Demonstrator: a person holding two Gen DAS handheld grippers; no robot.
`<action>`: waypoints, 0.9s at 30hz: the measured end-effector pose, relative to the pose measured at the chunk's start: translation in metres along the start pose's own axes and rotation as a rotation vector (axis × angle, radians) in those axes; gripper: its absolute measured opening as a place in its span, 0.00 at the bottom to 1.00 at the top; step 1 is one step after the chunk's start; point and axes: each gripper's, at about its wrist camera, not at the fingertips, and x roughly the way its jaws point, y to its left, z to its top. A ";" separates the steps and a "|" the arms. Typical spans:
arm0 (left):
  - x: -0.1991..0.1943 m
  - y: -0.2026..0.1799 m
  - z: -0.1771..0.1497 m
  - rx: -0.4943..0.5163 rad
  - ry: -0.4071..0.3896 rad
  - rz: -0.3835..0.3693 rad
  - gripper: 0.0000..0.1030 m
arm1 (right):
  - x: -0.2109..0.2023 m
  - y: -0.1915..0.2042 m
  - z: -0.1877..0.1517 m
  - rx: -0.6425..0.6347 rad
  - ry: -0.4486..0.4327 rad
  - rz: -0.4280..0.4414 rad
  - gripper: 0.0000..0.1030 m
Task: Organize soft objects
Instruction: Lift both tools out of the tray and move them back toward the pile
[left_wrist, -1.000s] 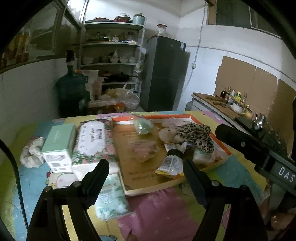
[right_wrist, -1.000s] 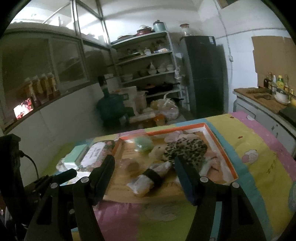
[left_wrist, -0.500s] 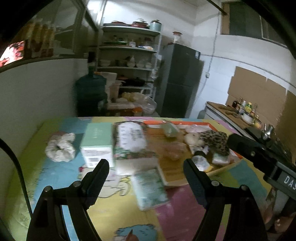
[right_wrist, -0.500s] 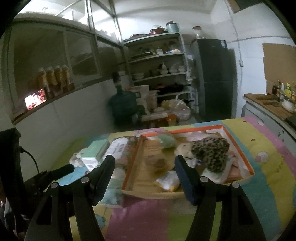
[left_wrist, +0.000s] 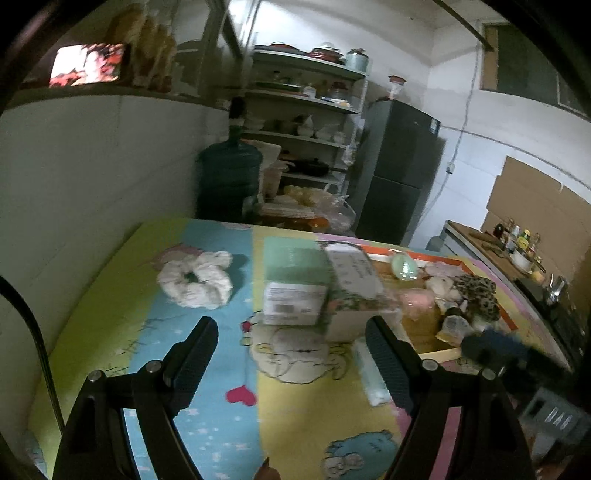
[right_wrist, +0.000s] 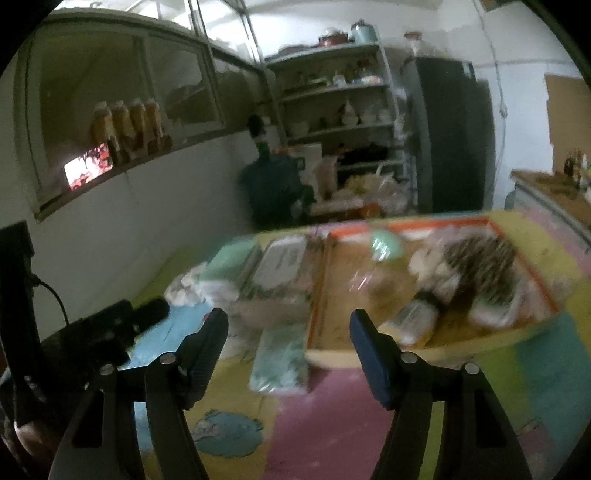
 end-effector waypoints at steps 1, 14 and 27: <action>0.000 0.006 -0.001 -0.009 0.000 0.004 0.79 | 0.006 0.001 -0.006 0.009 0.021 0.005 0.71; 0.001 0.064 0.003 -0.050 -0.026 0.035 0.79 | 0.062 0.011 -0.038 0.048 0.182 -0.028 0.71; 0.047 0.098 0.036 0.108 0.009 -0.005 0.79 | 0.085 0.012 -0.041 0.045 0.206 -0.051 0.71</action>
